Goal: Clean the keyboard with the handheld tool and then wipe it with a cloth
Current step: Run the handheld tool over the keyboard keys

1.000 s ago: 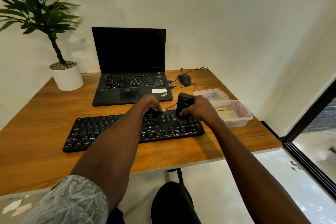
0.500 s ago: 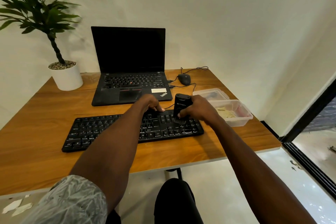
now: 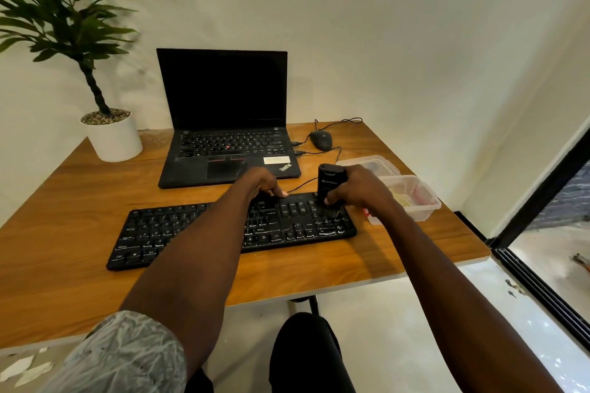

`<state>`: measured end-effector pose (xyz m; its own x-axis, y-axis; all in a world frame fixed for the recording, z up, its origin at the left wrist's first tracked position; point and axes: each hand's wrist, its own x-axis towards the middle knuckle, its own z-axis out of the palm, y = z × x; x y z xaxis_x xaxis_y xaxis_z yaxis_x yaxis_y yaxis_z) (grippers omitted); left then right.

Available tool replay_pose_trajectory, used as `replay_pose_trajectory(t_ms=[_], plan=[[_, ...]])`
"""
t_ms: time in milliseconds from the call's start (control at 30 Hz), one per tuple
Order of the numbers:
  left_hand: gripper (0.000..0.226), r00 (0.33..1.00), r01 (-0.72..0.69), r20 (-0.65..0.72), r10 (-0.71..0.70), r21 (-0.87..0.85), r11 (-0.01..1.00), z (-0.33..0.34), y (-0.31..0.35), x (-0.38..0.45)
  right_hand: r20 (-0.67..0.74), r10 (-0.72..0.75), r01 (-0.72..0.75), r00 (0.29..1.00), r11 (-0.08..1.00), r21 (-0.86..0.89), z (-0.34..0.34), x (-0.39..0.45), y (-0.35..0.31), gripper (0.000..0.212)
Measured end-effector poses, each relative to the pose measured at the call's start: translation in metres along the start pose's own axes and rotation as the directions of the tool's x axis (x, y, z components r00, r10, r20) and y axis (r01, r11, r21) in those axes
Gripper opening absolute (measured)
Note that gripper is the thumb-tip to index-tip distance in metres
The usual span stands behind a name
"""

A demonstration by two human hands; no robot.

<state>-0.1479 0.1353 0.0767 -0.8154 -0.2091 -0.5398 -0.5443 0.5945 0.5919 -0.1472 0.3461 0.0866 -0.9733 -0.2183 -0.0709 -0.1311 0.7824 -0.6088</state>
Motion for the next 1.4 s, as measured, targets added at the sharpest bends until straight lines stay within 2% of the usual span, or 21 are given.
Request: replay_pose_trajectory(t_ms=[33,67,167,200,233,300,367,467,500,600,633,767,800,900,933,1067,1100,1200,1233,1333,1400], plan=[[0.039,1.000,-0.003,0.004,0.003,0.001,1.000,0.000,0.000,0.001,0.070,0.011,-0.015,0.997,0.999,0.048,0.001,-0.002,-0.001,0.048],[0.039,1.000,-0.002,0.010,0.002,0.001,1.000,0.000,0.000,0.001,0.073,0.012,-0.016,0.997,0.999,0.052,0.002,-0.002,0.000,0.048],[0.042,1.000,0.011,0.012,-0.011,0.000,1.000,0.000,0.000,0.000,-0.167,0.000,-0.013,0.986,0.997,-0.080,-0.001,0.000,0.006,0.044],[0.044,1.000,0.017,0.011,-0.017,-0.001,1.000,0.000,-0.001,0.000,-0.202,-0.007,-0.013,0.979,0.995,-0.095,-0.001,0.000,0.006,0.044],[0.046,1.000,0.020,0.011,-0.020,-0.002,1.000,0.000,-0.001,0.000,-0.182,-0.013,-0.003,0.983,0.996,-0.090,0.000,-0.001,0.005,0.044],[0.047,1.000,0.021,0.015,-0.021,-0.008,1.000,0.000,-0.001,0.002,-0.040,-0.034,0.032,0.999,0.999,-0.041,0.004,-0.002,0.003,0.045],[0.046,1.000,0.022,0.019,-0.021,-0.013,1.000,0.000,-0.001,0.003,-0.013,-0.036,0.035,0.999,0.999,-0.028,0.003,-0.004,0.003,0.045],[0.041,1.000,0.021,0.004,-0.021,-0.022,1.000,0.000,-0.001,0.002,-0.206,-0.032,0.013,0.978,0.995,-0.094,-0.003,-0.003,0.008,0.039],[0.040,1.000,0.019,-0.003,-0.020,-0.020,1.000,0.000,-0.001,0.002,-0.206,-0.034,0.012,0.978,0.994,-0.108,-0.002,-0.002,0.009,0.039],[0.034,1.000,0.012,-0.006,-0.012,-0.012,1.000,0.000,0.000,0.003,0.001,-0.032,0.032,0.999,0.999,-0.011,0.006,-0.004,0.002,0.046],[0.030,1.000,0.008,-0.006,-0.008,-0.012,1.000,0.000,0.000,0.004,0.016,-0.030,0.030,0.999,0.999,0.015,0.008,-0.004,0.001,0.048],[0.035,1.000,0.010,-0.007,-0.010,-0.025,1.000,0.001,-0.001,0.004,-0.198,-0.044,0.025,0.979,0.995,-0.096,0.005,-0.002,0.003,0.039],[0.036,1.000,0.008,-0.006,-0.008,-0.027,1.000,0.001,-0.002,0.005,-0.184,-0.050,0.033,0.982,0.995,-0.094,0.006,-0.001,0.002,0.040],[0.037,1.000,0.004,0.005,-0.004,-0.009,1.000,0.000,-0.001,0.006,-0.016,-0.076,0.076,0.997,0.997,-0.024,0.013,-0.001,-0.002,0.050],[0.037,1.000,0.004,0.009,-0.004,-0.006,1.000,0.000,-0.001,0.006,-0.006,-0.076,0.076,0.997,0.997,-0.015,0.012,-0.001,-0.002,0.050],[0.039,1.000,0.008,0.007,-0.008,-0.011,1.000,0.000,-0.001,0.007,-0.166,-0.045,0.038,0.985,0.998,-0.042,0.007,0.001,0.001,0.046],[0.040,1.000,0.007,0.004,-0.007,-0.008,1.000,0.000,-0.001,0.008,-0.139,-0.058,0.053,0.989,0.998,-0.043,0.009,-0.001,-0.002,0.046],[0.041,1.000,0.004,0.008,-0.004,0.005,1.000,-0.001,-0.001,0.010,0.067,-0.128,0.123,0.990,0.990,0.066,0.021,-0.007,-0.013,0.043],[0.043,1.000,0.010,0.011,-0.010,0.007,1.000,0.000,-0.002,0.010,0.072,-0.134,0.128,0.988,0.989,0.078,0.022,-0.008,-0.014,0.043],[0.047,1.000,0.011,0.001,-0.011,-0.003,1.000,0.000,-0.003,0.012,-0.110,-0.090,0.091,0.990,0.996,0.006,0.022,-0.007,-0.017,0.042],[0.046,1.000,0.000,-0.015,0.000,0.000,1.000,0.000,-0.005,0.012,-0.135,-0.131,0.127,0.982,0.991,-0.041,0.028,-0.008,-0.025,0.042]])
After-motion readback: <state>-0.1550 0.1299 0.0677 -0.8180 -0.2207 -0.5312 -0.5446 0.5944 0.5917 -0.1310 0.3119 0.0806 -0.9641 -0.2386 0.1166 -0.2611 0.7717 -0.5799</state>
